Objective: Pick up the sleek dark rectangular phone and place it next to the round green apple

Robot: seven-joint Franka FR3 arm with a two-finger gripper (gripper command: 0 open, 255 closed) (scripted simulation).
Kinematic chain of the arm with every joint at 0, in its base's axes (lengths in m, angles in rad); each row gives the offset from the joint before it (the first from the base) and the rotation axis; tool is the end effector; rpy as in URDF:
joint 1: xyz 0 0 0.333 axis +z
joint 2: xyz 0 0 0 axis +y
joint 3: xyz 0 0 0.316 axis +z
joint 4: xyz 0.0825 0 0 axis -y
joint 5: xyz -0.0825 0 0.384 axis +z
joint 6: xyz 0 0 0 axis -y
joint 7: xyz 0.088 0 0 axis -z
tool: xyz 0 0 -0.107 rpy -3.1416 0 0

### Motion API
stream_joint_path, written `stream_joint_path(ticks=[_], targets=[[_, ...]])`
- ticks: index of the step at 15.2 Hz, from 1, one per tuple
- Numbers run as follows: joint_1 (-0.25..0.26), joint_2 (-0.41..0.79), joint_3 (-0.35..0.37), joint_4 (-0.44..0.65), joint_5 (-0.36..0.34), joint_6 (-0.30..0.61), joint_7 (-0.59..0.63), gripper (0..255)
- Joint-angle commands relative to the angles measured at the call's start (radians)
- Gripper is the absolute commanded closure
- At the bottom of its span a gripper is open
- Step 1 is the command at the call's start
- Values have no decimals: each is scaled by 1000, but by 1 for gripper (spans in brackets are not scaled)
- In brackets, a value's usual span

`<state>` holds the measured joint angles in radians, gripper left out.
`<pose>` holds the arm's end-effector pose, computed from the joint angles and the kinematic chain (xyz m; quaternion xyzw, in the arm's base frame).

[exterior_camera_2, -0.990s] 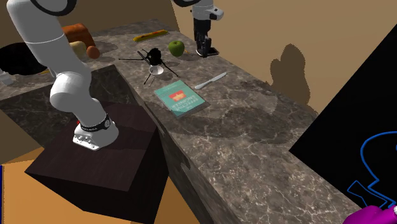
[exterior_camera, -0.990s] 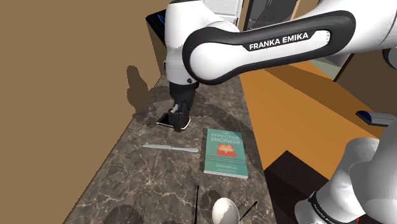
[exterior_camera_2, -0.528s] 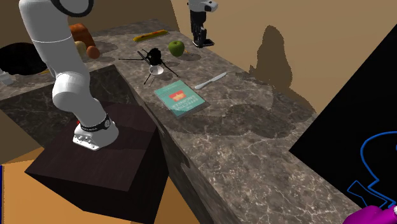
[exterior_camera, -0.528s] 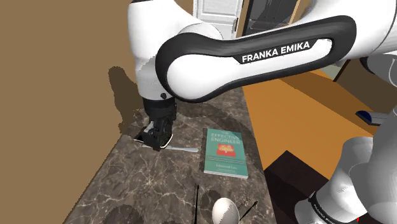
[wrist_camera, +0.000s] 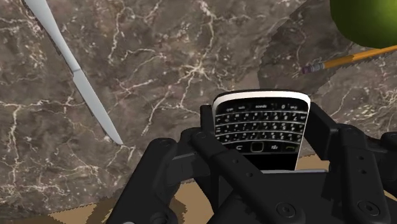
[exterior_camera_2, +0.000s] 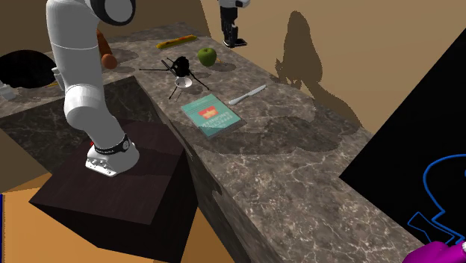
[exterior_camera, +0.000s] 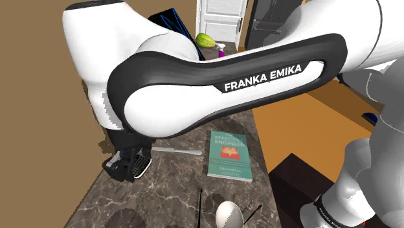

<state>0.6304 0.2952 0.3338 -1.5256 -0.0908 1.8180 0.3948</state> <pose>0.3958 0.5144 0.4979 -0.9586 -0.2845 -0.0031 0.0071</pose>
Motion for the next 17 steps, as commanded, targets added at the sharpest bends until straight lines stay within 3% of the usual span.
stream_joint_path(ticks=[1, 17], targets=[[9, 8, 3, -6, -4, 15, 14, 255], [7, 49, -5, -166, -23, 213, 27, 255]])
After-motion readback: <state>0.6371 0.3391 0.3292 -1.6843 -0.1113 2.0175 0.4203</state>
